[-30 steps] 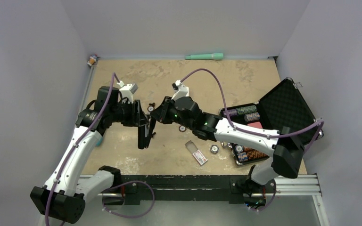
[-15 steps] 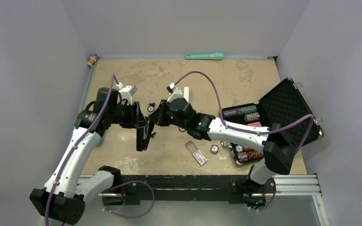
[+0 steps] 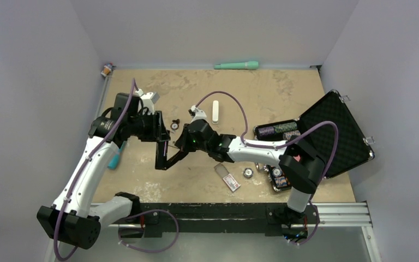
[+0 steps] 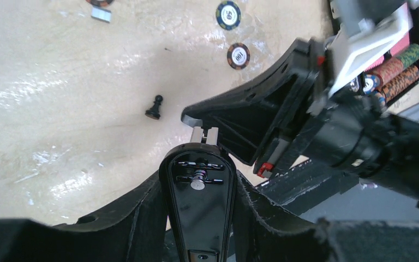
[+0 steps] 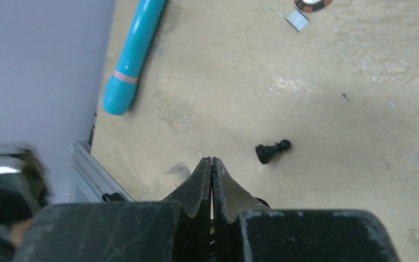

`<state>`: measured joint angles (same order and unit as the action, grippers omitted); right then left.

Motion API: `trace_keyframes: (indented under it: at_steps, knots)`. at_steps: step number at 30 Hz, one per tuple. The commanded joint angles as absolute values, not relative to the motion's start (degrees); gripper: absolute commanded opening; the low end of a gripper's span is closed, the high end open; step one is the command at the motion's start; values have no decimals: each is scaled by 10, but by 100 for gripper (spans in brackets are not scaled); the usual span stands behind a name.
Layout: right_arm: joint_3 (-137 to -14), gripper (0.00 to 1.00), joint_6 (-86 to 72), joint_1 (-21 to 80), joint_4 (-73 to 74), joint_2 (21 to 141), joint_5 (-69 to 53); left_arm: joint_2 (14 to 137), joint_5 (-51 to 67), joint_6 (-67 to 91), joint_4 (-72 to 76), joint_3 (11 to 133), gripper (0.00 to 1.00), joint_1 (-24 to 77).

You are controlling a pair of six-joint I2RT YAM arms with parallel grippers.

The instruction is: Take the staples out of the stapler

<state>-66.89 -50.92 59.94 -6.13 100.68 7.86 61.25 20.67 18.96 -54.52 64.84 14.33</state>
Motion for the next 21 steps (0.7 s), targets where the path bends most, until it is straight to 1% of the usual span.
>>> trace_keyframes:
  at_steps: [1, 6, 11, 15, 21]
  knots:
    - [-627, 1, -508, 603, -58, 1010, 60, 624, 189, 206, -490, 742, 0, 144]
    - [-557, 1, -527, 603, -83, 972, 56, 677, 123, 196, -506, 804, 0, 142]
    - [-504, 1, -535, 606, -85, 907, 60, 722, 98, 185, -508, 833, 0, 140]
    - [-492, 2, -533, 606, -61, 862, 73, 738, 94, 180, -504, 833, 0, 139]
    - [-491, 3, -531, 607, -48, 826, 78, 739, 93, 178, -503, 834, 0, 139]
